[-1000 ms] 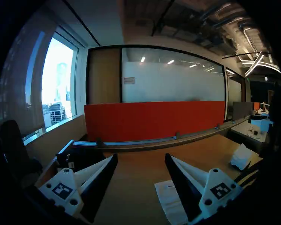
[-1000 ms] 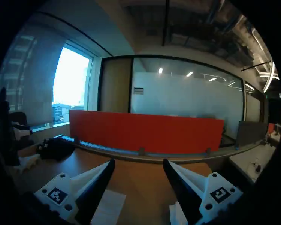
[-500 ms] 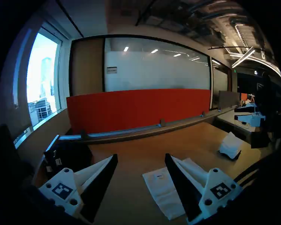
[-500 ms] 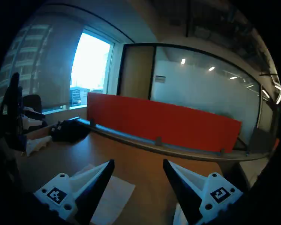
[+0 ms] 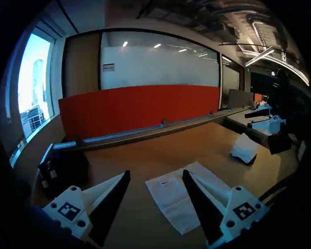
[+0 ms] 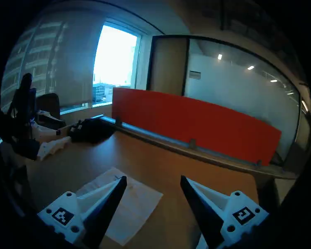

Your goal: Fold towel

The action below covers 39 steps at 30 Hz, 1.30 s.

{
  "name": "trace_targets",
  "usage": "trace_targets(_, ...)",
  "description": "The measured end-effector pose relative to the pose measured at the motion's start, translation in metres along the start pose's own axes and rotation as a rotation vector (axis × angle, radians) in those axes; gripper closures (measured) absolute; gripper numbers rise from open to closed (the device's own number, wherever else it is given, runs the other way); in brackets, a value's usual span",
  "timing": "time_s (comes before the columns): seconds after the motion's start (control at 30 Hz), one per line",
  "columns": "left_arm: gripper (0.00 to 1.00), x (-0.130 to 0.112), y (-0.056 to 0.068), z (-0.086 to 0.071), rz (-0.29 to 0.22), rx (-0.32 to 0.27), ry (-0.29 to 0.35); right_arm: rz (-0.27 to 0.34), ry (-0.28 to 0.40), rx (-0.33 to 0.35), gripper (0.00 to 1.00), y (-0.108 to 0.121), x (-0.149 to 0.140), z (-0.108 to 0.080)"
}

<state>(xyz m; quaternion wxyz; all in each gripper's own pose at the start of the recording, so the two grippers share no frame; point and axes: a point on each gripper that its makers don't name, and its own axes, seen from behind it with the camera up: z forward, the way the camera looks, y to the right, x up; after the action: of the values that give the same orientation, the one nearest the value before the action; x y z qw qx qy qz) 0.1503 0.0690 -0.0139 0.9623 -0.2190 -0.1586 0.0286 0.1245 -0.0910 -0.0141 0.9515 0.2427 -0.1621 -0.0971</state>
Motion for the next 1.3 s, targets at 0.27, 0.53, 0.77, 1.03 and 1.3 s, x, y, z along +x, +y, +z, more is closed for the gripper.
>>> trace_targets(0.27,0.07,-0.024,0.01,0.005,0.009,-0.022,-0.032,-0.018,-0.04,0.032,0.0,-0.011,-0.028,0.004)
trace_targets(0.53,0.07,-0.056,0.025,0.012,0.028,-0.059,-0.074,-0.033,-0.075,0.053,0.0,-0.021,-0.057,0.01)
trace_targets(0.77,0.07,-0.087,0.033,0.02,0.034,-0.079,-0.119,-0.038,-0.099,0.068,0.0,-0.028,-0.082,0.016)
trace_targets(1.03,0.07,-0.116,0.041,0.028,0.04,-0.091,-0.16,-0.038,-0.134,0.088,0.0,-0.036,-0.112,0.023)
trace_targets(1.3,0.07,-0.147,0.05,0.034,0.027,-0.11,-0.209,-0.043,-0.185,0.115,0.0,-0.046,-0.145,0.028)
